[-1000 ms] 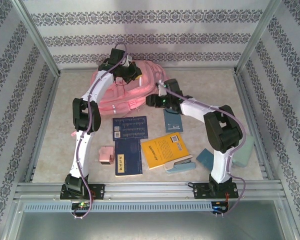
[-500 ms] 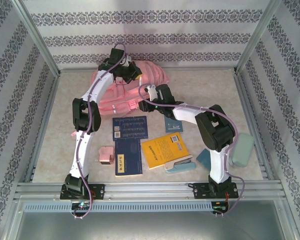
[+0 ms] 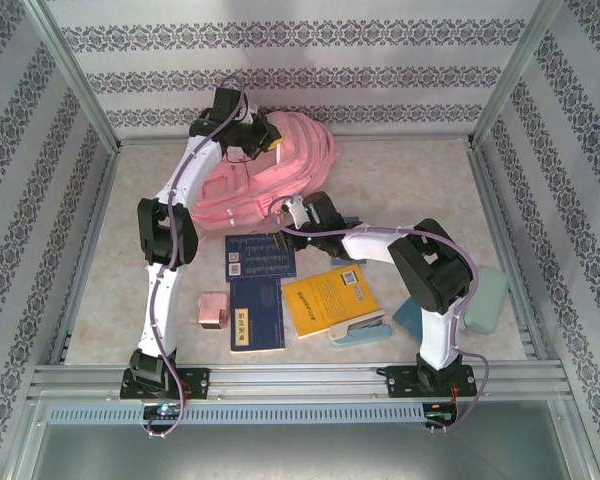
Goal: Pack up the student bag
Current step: Pick up the student bag from the top-center of the table, then unzip the student bag at the top-center of the table.
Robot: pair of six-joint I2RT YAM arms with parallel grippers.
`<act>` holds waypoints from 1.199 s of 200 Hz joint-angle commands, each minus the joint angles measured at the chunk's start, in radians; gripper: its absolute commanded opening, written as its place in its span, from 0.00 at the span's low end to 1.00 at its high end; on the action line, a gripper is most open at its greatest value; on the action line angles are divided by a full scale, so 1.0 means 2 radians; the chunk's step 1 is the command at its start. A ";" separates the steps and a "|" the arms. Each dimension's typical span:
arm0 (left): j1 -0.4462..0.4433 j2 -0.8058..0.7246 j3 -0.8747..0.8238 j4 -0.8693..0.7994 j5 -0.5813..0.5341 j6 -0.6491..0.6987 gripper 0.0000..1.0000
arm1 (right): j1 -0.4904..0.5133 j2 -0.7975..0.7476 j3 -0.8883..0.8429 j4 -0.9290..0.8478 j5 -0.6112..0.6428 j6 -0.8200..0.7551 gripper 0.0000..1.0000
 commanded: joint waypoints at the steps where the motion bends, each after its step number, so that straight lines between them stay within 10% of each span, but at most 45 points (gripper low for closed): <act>1: 0.003 -0.063 0.015 0.025 0.029 -0.014 0.00 | 0.006 -0.003 0.005 0.018 0.025 -0.011 0.51; 129: -0.039 -0.113 -0.039 -0.027 0.041 0.019 0.00 | 0.042 -0.052 -0.096 0.127 0.140 -0.053 0.52; 240: -0.061 -0.121 -0.055 -0.023 0.031 0.011 0.00 | 0.047 -0.064 -0.204 0.298 0.162 -0.116 0.24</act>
